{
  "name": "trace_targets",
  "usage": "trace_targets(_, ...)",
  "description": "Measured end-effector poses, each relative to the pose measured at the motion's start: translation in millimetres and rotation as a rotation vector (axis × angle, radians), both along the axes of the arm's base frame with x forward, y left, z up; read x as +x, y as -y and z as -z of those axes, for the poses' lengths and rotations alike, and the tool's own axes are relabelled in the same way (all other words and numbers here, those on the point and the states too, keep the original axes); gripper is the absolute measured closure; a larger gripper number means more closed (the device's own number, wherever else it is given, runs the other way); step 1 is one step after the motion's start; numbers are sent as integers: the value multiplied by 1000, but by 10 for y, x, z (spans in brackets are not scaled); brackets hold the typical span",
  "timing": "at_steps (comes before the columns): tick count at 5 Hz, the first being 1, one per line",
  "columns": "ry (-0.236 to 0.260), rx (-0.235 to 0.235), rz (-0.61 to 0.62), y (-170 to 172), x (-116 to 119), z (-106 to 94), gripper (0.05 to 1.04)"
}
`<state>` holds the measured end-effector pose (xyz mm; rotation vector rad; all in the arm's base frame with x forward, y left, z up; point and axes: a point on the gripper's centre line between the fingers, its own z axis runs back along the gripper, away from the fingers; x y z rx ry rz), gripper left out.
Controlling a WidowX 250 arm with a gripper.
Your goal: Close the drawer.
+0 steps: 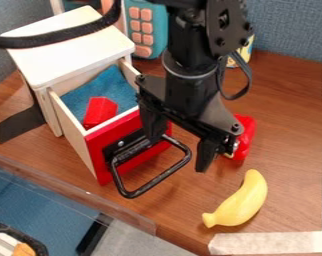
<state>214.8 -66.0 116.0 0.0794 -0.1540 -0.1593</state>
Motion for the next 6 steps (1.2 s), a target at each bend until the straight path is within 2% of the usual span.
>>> trace_targets(2, -39, 25, 34, 64, -68, 142, 83)
trace_targets(3, -58, 40, 79, 123, -135, 246, 83)
trace_targets(5, -65, 70, 207, 198, -205, 432, 83)
trace_targets(6, -62, 50, 257, 217, -233, 536, 83)
